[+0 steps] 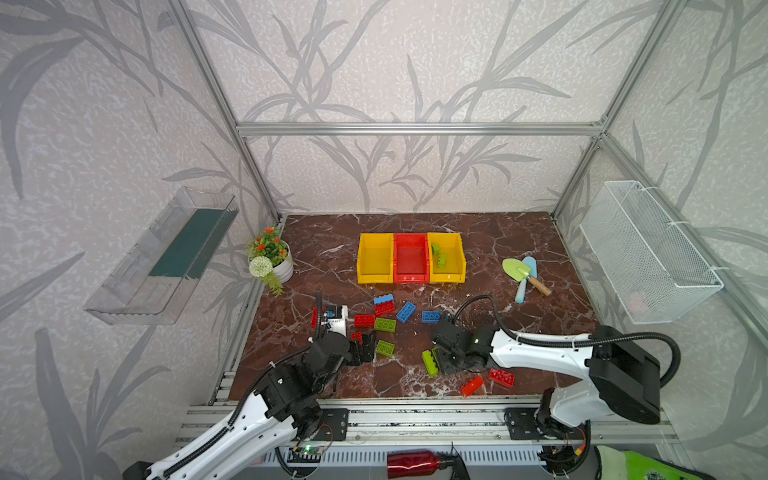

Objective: Sort the legos into containers by color
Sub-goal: 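Move the right gripper back over the pair of lime-green bricks, then grasp the long lime-green brick with the right gripper and lift it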

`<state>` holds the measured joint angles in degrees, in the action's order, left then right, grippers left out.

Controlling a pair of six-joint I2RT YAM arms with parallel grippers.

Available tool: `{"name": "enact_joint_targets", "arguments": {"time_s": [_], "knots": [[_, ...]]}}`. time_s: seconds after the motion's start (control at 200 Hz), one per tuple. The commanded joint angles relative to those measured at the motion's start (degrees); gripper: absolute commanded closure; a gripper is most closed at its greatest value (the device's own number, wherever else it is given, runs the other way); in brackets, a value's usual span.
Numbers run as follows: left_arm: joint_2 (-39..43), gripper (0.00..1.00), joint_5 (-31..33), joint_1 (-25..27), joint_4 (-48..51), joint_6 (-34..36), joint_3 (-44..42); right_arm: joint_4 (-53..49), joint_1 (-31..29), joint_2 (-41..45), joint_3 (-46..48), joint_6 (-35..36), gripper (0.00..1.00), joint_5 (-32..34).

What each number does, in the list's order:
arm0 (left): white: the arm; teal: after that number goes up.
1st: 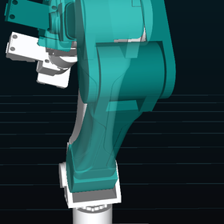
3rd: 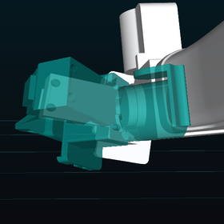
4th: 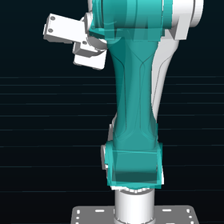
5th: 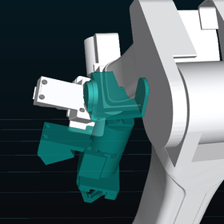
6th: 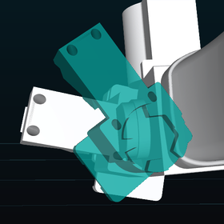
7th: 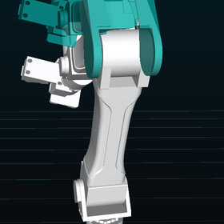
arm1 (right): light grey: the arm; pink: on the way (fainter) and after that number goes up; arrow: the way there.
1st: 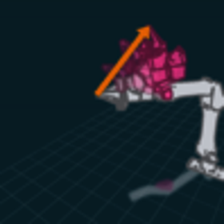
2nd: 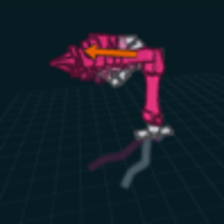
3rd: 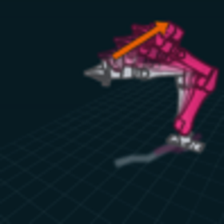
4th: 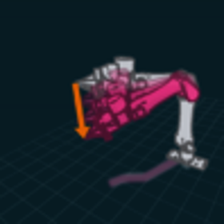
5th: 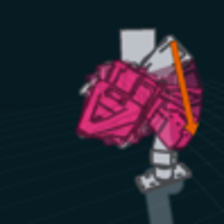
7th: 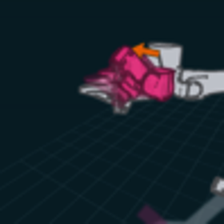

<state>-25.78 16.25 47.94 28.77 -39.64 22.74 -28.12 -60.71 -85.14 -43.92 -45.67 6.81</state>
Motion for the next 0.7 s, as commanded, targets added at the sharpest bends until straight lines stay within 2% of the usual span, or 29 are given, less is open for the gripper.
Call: {"name": "enact_joint_targets", "arguments": {"time_s": [0.0,0.31,0.5,0.695], "knots": [[0.5,0.02,1.6,0.1,0.5,-0.2,-0.4,-2.4,-0.3,0.0,-2.1,0.0,0.40,0.7],[-0.8,0.02,1.9,0.1,-0.5,0.1,0.1,-13.6,-0.3,7.6,-4.5,2.1,0.42,8.4],[-1.5,0.02,2.2,0.1,-0.5,0.1,0.3,-9.0,-0.3,9.3,-3.1,4.0,0.42,3.9],[-0.7,0.02,2.4,0.1,0.3,-0.5,0.1,-5.5,-0.3,6.1,-2.7,5.0,0.42,0.5]]}}
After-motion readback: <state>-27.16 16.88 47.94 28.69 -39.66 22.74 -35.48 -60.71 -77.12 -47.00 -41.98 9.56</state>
